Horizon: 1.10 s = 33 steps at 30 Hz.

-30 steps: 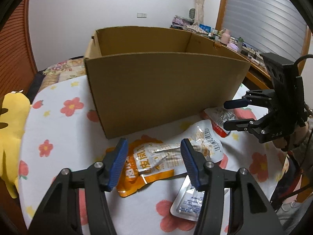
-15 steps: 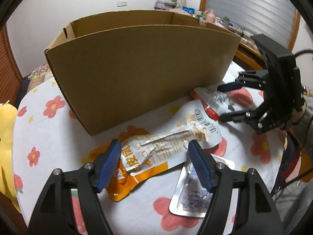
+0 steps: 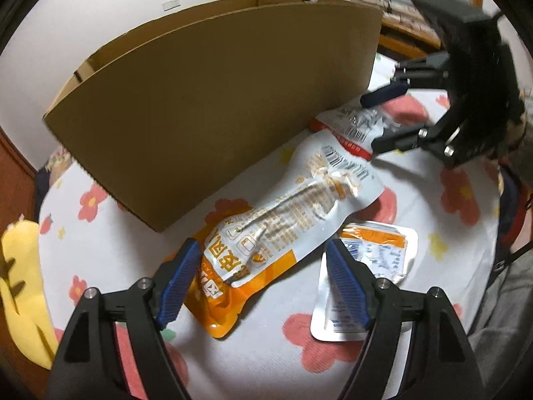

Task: Organize snacks
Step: 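Move both open tools to the packets lying beside the box, then grasp the orange spicy-strip pack with the left tool while the right tool grasps the white-red packet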

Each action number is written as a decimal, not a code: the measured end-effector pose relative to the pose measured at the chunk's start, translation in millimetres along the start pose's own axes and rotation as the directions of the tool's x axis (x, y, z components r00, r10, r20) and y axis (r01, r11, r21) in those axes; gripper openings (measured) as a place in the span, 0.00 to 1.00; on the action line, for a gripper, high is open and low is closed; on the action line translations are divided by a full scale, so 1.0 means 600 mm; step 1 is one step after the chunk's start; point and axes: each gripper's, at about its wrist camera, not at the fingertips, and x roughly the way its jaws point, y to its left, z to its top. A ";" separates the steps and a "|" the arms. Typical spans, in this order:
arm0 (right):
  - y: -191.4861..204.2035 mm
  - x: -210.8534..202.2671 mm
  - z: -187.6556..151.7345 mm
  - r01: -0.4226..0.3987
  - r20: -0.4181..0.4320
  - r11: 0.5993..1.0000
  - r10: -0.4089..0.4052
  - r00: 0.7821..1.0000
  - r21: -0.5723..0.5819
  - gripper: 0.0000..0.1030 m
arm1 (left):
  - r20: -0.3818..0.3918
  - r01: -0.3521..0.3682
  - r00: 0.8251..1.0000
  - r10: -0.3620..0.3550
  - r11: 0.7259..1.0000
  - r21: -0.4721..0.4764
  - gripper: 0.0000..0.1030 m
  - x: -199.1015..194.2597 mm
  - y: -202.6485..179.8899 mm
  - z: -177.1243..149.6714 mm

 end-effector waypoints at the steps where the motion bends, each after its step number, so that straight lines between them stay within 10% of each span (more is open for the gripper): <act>1: 0.001 0.000 0.002 0.002 0.002 1.000 -0.002 1.000 0.001 0.61 | -0.008 -0.011 1.000 0.011 1.000 0.020 0.76 0.003 -0.005 0.003; 13: -0.006 0.003 0.010 0.004 0.015 1.000 -0.005 1.000 0.007 0.61 | 0.025 -0.052 0.998 0.051 0.998 0.023 0.76 0.026 -0.012 0.035; 33: 0.010 0.007 -0.001 0.002 0.012 0.999 -0.002 1.000 -0.044 0.62 | 0.144 -0.008 0.989 0.023 0.994 -0.106 0.26 0.016 0.013 0.064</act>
